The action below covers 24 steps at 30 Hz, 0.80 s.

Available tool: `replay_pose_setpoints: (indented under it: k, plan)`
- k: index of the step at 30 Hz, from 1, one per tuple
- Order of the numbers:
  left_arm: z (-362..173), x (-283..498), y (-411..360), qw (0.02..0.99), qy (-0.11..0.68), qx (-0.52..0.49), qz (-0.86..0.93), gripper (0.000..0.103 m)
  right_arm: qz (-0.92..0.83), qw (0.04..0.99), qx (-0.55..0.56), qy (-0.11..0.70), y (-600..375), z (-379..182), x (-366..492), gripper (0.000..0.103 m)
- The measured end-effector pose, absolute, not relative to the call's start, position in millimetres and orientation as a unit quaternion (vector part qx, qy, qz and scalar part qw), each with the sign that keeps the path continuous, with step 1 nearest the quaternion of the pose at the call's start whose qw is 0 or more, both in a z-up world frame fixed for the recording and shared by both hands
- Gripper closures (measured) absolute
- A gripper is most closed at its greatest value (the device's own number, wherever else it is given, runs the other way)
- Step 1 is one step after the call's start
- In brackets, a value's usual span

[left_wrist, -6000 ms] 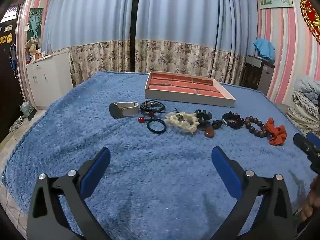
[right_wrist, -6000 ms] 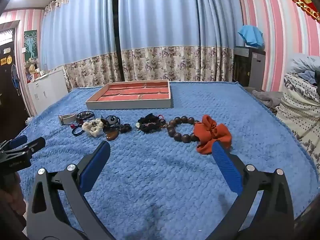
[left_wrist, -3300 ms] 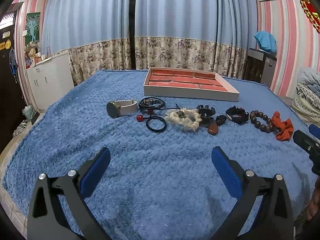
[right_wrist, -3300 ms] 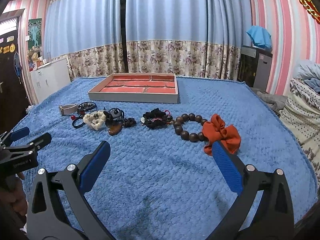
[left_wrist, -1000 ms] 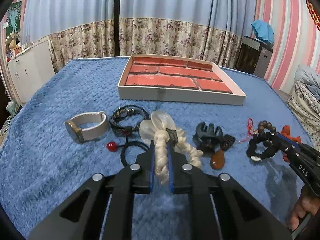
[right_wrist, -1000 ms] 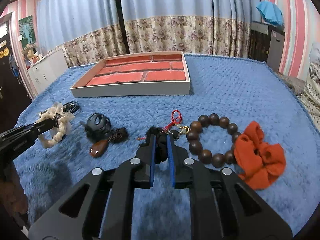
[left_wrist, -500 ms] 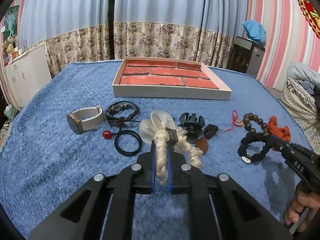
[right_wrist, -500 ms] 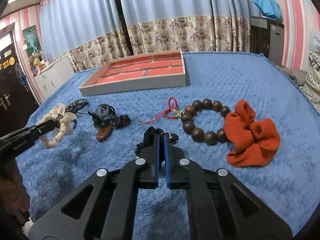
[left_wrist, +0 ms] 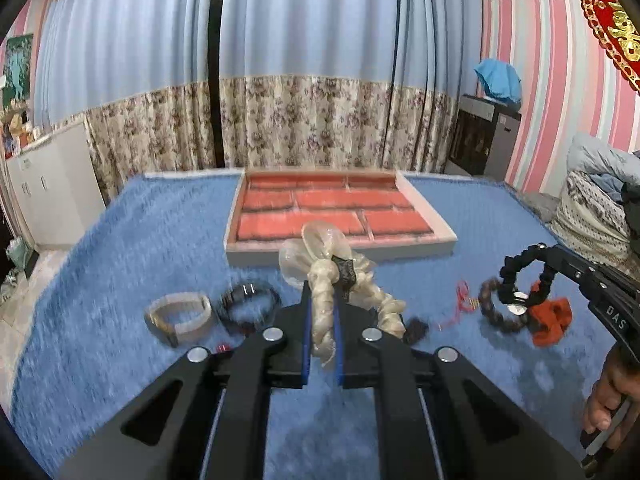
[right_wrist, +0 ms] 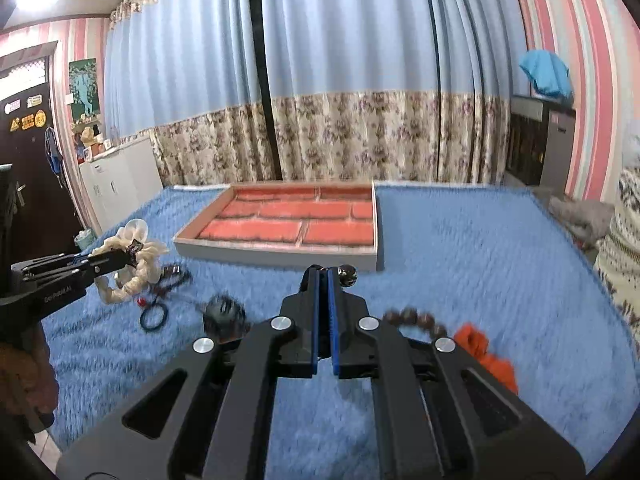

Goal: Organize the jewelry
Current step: 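Carry both scrunchies over the brick-lined tray and lower them inside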

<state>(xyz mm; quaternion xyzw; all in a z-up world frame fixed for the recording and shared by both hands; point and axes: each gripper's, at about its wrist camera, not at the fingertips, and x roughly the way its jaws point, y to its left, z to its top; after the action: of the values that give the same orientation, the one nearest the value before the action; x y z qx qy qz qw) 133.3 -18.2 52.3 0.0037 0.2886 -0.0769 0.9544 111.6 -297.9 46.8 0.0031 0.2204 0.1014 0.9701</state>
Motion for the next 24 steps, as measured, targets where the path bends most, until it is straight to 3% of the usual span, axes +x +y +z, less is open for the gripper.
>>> replay_pose_setpoints:
  k: [12, 24]
  plan:
    - [111, 203, -8, 0.971, 0.229, -0.001, -0.073, 0.094, 0.106, 0.978, -0.001, 0.179, -274, 85, 185, 0.098]
    - [123, 264, -5, 0.975, 0.214, -0.009, -0.063, 0.094, 0.109, 0.981, 0.004, 0.159, -254, 98, 248, 0.098]
